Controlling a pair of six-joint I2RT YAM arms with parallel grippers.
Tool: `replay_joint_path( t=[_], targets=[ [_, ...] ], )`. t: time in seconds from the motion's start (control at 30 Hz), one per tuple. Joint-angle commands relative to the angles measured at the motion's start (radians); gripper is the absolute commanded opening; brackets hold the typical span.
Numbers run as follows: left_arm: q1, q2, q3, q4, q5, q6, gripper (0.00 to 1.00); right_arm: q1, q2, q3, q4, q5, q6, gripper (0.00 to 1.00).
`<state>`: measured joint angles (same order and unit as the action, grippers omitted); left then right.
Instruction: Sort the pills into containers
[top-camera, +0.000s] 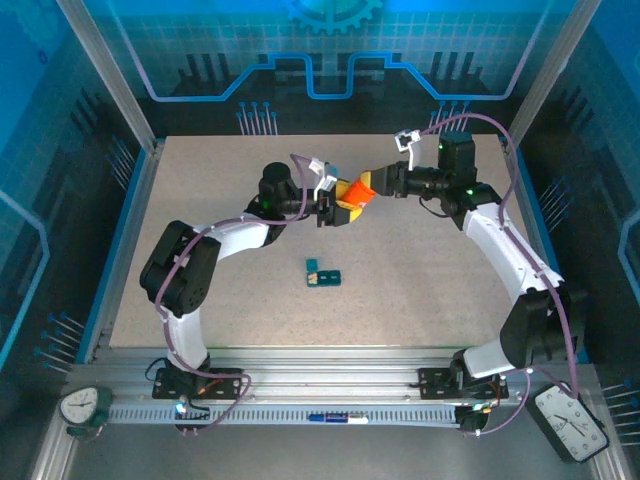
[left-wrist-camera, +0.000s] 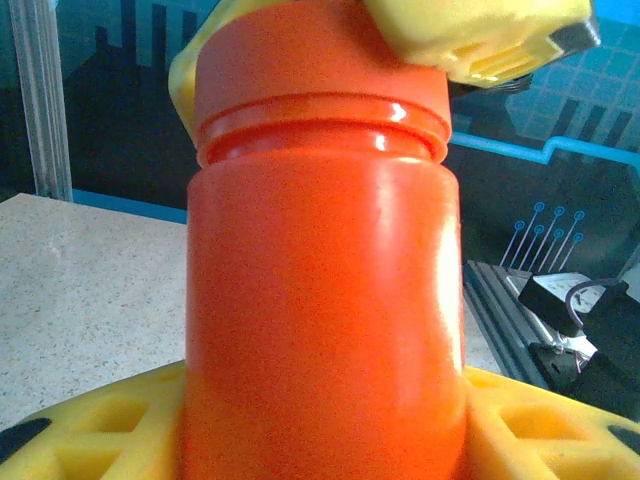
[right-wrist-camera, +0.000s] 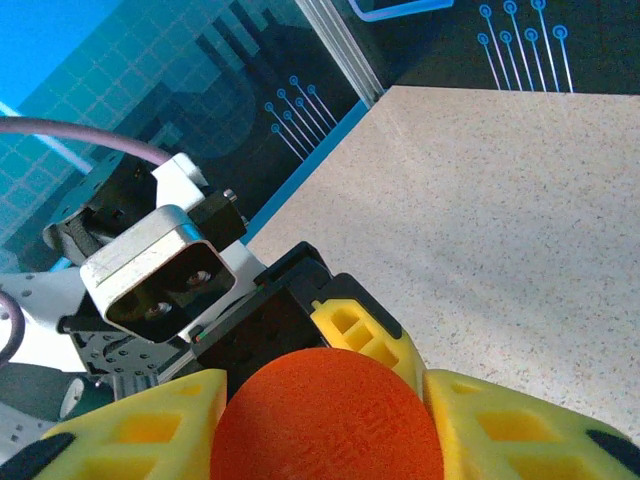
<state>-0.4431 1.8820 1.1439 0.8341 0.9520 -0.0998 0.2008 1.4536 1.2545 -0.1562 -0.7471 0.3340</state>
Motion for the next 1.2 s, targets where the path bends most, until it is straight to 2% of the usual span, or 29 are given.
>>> replay_joint_path(
  t=[0.0,0.13,0.27,0.47,0.67,0.8,1.0,1.07,1.17],
  targets=[
    [0.002,-0.035,0.033,0.025,0.027,-0.001,0.00,0.023,0.001,-0.031,0.003,-0.005,0.008,0.40],
    [-0.003,-0.042,0.032,0.026,0.014,0.004,0.00,0.044,-0.013,-0.074,0.034,0.038,0.046,0.37],
    [-0.018,-0.060,0.021,0.014,-0.037,0.041,0.00,0.094,-0.035,-0.129,0.056,0.182,0.117,0.35],
    [-0.064,-0.114,-0.023,-0.030,-0.204,0.187,0.00,0.159,-0.056,-0.228,0.124,0.390,0.305,0.33],
    [-0.111,-0.148,-0.064,-0.044,-0.354,0.314,0.00,0.196,-0.058,-0.304,0.203,0.507,0.465,0.33],
    [-0.126,-0.157,-0.075,-0.056,-0.408,0.365,0.00,0.203,-0.052,-0.313,0.221,0.524,0.503,0.33],
    [-0.120,-0.137,-0.050,-0.085,-0.377,0.333,0.00,0.191,-0.039,-0.260,0.187,0.499,0.488,0.36],
    [-0.104,-0.122,-0.041,-0.077,-0.355,0.290,0.00,0.171,-0.043,-0.232,0.166,0.474,0.476,0.39],
    [-0.073,-0.099,-0.032,-0.040,-0.303,0.207,0.00,0.124,-0.063,-0.178,0.133,0.423,0.446,0.52]
  ],
)
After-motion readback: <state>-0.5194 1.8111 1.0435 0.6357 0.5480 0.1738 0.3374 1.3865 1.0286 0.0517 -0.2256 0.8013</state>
